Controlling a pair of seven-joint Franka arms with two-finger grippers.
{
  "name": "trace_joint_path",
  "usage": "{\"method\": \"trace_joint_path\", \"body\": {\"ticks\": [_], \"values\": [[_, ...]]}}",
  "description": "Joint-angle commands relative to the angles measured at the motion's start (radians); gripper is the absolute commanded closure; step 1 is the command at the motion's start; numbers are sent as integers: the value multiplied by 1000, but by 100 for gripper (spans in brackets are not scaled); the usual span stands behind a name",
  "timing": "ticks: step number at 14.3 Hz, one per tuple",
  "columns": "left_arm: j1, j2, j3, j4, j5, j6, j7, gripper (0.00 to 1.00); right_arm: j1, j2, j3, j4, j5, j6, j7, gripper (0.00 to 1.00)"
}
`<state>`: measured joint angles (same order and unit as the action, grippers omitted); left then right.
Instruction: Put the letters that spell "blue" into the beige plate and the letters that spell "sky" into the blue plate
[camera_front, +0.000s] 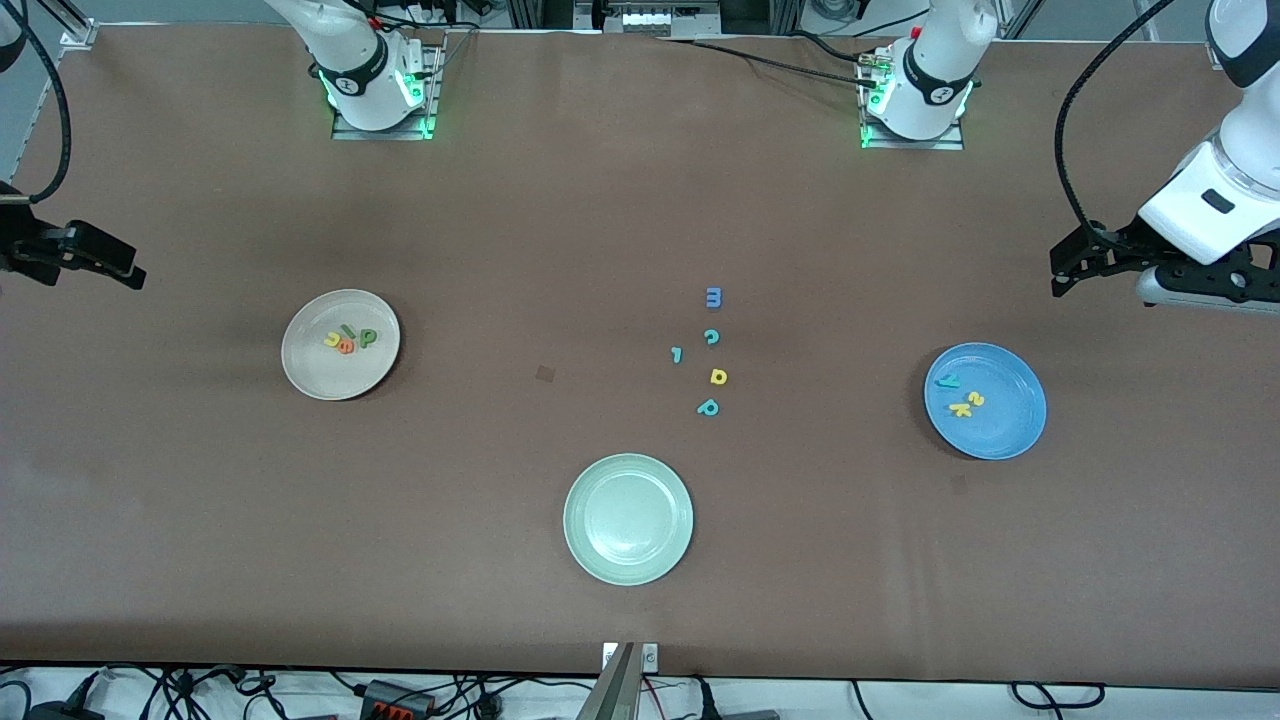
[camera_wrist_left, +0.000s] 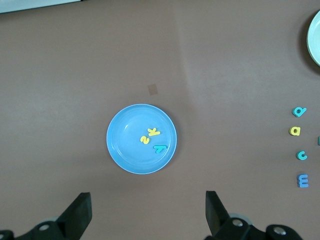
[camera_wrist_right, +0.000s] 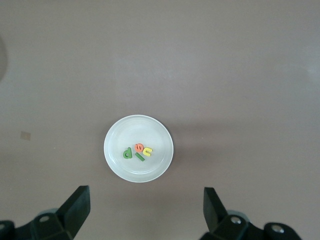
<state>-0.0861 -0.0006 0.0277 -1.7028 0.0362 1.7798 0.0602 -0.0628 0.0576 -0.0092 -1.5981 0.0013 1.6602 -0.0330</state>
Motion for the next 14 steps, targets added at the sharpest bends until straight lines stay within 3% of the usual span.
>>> {"method": "trace_joint_path", "body": {"ticks": [1, 14], "values": [[-4, 16, 3, 28, 10, -8, 15, 0, -11, -74, 9, -92, -15, 26, 27, 0], [-3, 16, 3, 28, 8, -8, 15, 0, -6, -88, 11, -88, -15, -5, 10, 0]]}}
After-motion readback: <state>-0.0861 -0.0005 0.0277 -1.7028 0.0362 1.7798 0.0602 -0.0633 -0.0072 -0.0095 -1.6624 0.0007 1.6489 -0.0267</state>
